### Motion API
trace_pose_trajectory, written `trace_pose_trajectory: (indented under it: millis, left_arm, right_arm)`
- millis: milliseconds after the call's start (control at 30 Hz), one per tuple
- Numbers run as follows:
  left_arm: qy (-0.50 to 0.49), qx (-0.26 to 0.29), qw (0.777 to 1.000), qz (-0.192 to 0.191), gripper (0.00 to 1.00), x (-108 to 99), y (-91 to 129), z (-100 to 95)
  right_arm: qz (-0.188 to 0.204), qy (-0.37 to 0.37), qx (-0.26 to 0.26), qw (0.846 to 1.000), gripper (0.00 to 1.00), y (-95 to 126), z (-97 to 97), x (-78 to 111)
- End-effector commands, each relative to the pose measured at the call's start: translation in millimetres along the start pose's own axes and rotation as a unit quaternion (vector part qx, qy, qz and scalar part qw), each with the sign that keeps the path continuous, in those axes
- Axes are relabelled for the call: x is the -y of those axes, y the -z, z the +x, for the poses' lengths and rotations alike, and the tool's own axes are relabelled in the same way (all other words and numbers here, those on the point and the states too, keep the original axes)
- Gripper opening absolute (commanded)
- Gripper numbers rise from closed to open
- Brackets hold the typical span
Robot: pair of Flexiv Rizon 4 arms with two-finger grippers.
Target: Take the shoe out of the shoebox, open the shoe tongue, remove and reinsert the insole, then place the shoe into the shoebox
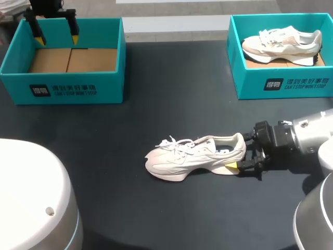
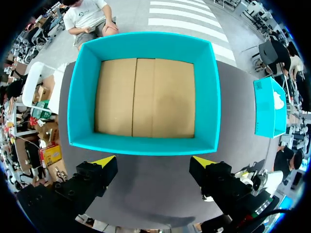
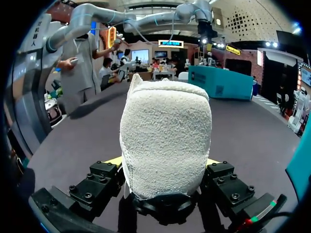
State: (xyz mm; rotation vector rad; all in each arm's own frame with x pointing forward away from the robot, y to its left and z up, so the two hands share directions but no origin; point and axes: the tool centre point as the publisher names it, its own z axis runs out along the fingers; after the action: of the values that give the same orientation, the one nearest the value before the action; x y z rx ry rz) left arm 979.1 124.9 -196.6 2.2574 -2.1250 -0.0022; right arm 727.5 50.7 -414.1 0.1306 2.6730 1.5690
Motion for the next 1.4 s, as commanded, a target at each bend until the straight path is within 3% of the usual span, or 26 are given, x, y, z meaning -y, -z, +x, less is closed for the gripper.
trace_pose_trajectory:
  millis: [33,233,433,600,800,1067,1400]
  left_arm:
    - [0.021,-0.003,0.999,0.03,1.0,-48,9,19.1]
    - [0.04,-0.028,0.998,0.032,1.0,-107,20,56.6]
    - [0.024,-0.014,0.999,0.029,1.0,-163,21,95.7]
    - [0.035,0.002,0.999,0.021,1.0,-197,13,132.2]
    - [0.043,0.003,0.999,0.02,1.0,-224,4,171.3]
    - [0.038,0.037,0.999,0.007,1.0,-251,-30,234.7]
    - [0.038,0.037,0.999,0.007,1.0,-251,-30,234.7]
  right_arm:
    - [0.003,0.0,0.001,1.0,0.0,-7,-1.3,2.2]
    - [0.003,0.0,0.001,1.0,0.0,-7,-1.3,2.2]
    - [0.003,0.0,0.001,1.0,0.0,-7,-1.3,2.2]
    - [0.003,0.0,0.001,1.0,0.0,-7,-1.3,2.2]
    - [0.003,0.0,0.001,1.0,0.0,-7,-1.3,2.2]
    - [0.003,0.0,0.001,1.0,0.0,-7,-1.3,2.2]
    - [0.003,0.0,0.001,1.0,0.0,-7,-1.3,2.2]
